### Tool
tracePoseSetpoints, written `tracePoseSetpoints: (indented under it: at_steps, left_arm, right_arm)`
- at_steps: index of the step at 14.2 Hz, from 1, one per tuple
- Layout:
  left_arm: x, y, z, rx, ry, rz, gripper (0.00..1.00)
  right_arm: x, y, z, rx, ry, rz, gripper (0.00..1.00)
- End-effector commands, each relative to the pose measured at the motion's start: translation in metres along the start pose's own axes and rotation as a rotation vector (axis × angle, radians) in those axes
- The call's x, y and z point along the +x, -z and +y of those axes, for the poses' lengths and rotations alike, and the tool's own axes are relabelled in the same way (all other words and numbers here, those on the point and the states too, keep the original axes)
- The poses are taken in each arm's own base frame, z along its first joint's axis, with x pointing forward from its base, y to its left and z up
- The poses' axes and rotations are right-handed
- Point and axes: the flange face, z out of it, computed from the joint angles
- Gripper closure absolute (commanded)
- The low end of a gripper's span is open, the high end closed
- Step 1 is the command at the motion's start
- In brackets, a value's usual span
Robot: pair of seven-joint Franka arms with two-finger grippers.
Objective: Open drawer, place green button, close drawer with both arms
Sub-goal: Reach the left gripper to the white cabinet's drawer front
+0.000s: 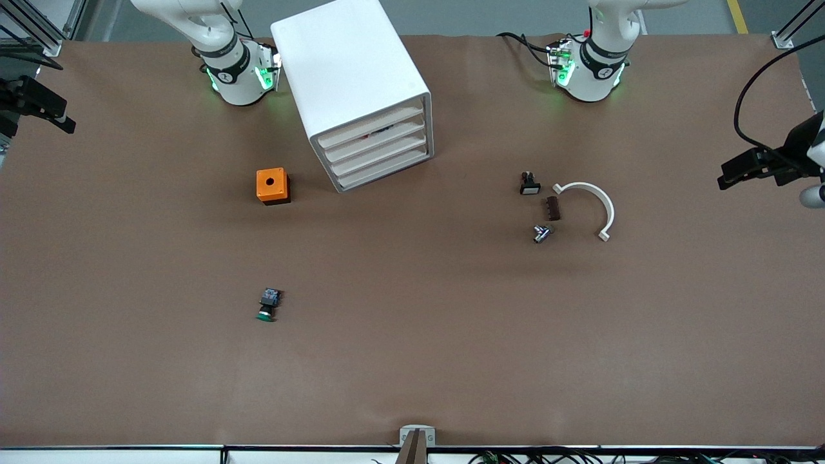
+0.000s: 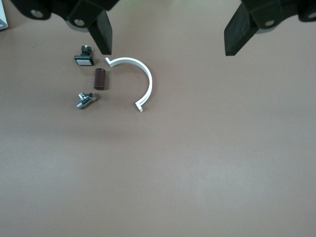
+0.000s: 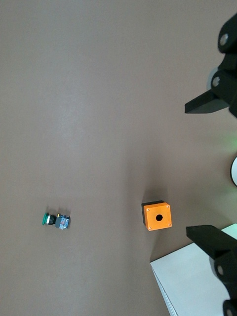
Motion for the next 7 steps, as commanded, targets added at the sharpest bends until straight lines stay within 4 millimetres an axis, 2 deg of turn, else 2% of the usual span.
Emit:
tracePoseSetpoints:
  at_steps: [1,4,5,7]
  left_arm:
    - [0.023,-0.046,-0.006,0.000,0.018,-0.094,0.00]
    - [0.044,-0.100,0.007,0.004,0.003,-0.183,0.00]
    - [0.052,-0.124,0.013,0.005,-0.004,-0.221,0.00]
    - [0.061,-0.159,0.031,0.010,-0.029,-0.275,0.00]
  right_arm:
    - [-0.006,0.004,0.004,-0.013,0.007,0.011,0.00]
    - [-0.006,0.004,0.004,-0.013,0.007,0.011,0.00]
    - [-0.006,0.004,0.004,-0.013,0.007,0.011,0.00]
    - [-0.006,0.004,0.003,-0.013,0.008,0.011,0.00]
